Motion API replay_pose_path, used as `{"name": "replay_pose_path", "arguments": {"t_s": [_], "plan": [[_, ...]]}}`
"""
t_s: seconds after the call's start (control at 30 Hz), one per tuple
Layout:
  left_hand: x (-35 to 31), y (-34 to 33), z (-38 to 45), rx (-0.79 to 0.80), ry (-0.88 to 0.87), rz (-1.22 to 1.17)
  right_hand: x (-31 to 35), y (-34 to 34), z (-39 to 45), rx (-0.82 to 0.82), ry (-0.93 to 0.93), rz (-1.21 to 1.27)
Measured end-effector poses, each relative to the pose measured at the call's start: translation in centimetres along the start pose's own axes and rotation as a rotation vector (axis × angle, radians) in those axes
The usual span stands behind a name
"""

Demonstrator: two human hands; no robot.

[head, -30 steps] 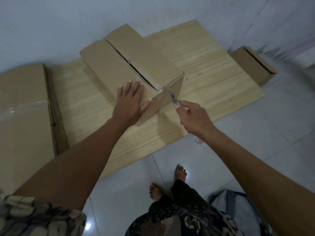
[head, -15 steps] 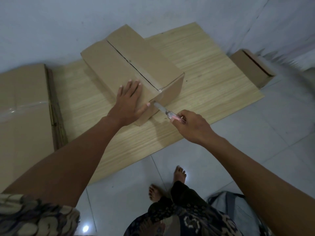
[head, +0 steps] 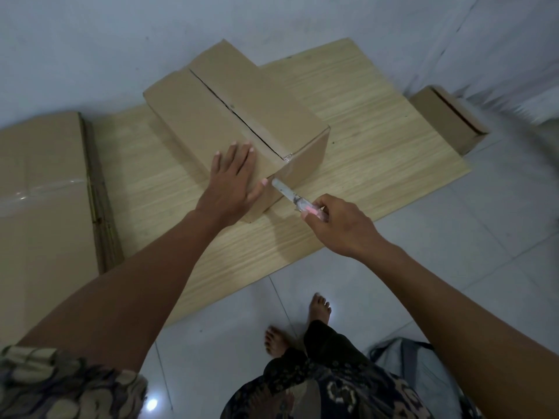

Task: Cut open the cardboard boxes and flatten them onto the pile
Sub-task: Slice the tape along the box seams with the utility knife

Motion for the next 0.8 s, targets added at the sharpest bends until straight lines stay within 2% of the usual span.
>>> {"name": "replay_pose_path", "arguments": {"t_s": [0.8], "plan": [[-0.2, 0.2, 0.1, 0.003, 0.004, 0.005, 2.4, 1.1, 0.2, 0.01, -0.027, -0.05]]}}
Point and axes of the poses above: each hand's wrist, its own z-axis towards the middle knuckle, its own y-axis out of the back of the hand, x = y × z, the point moved 4 cm from there along z, towards the middle knuckle, and after that the axes turned 4 degrees about z, right-handed, at the moved point
